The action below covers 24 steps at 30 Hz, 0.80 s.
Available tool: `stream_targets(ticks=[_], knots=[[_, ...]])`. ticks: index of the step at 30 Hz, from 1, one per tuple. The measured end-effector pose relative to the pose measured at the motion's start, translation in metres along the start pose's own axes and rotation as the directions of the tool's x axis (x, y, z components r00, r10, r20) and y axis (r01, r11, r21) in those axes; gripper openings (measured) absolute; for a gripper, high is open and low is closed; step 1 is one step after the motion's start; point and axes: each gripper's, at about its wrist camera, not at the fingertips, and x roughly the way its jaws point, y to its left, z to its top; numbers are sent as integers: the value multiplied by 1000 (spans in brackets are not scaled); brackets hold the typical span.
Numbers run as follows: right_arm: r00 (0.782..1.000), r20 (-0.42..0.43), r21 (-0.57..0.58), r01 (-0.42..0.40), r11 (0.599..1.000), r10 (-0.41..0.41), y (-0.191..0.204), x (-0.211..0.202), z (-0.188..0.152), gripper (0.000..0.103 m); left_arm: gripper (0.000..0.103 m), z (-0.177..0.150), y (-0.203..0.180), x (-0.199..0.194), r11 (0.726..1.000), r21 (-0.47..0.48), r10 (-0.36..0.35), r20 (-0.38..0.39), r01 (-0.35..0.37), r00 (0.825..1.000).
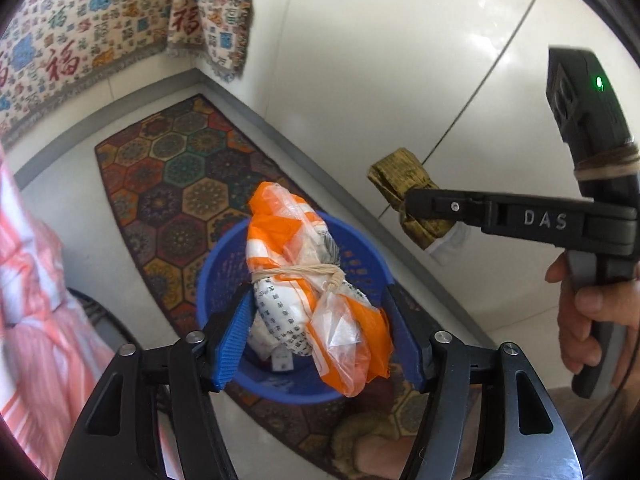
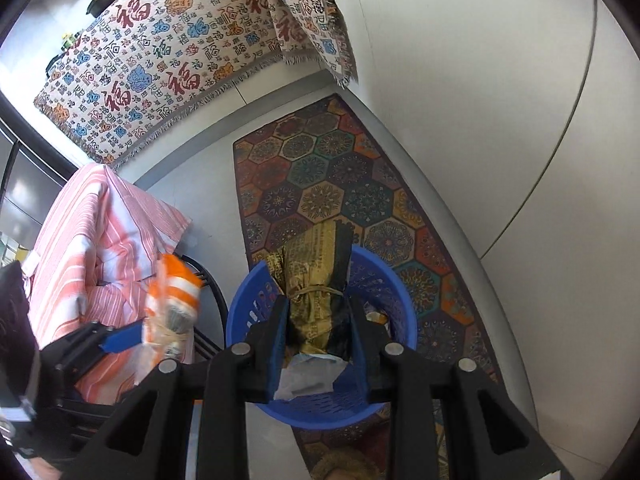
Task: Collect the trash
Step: 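Open both tools to drop the bag and gold packet into the wastebasket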
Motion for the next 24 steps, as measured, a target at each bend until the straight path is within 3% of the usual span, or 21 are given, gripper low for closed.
stream_targets(ticks=[1, 3, 5, 7, 11, 18, 24], knots=[[1000, -4, 6, -7, 1000, 7, -1, 2, 0, 31, 71, 0, 0, 3, 1000, 7, 1, -4, -1, 1000], [1000, -10, 18, -12, 1000, 13, -2, 4, 2, 31, 85, 0, -2, 12, 1000, 15, -6, -17, 6, 1000], [1000, -5, 29, -18, 999, 18, -3, 5, 4, 40, 90, 1, -2, 16, 1000, 21, -9, -13, 9, 1000], [999, 3, 43, -36, 998, 36, -5, 4, 6, 46, 90, 2, -2, 21, 1000, 23, 1, -17, 0, 1000], [999, 11, 48, -51, 998, 51, -6, 1, 8, 47, 90, 2, 3, 11, 1000, -15, 13, -3, -13, 1000], [995, 103, 17, 7, 1000, -8, 7, -23, 15, 47, 90, -11, 16, -61, 996, -73, 63, 101, -56, 993], [981, 189, -68, 42, 997, -28, 46, -41, 25, 47, 93, -39, 42, -140, 978, -143, 178, 173, -154, 969]])
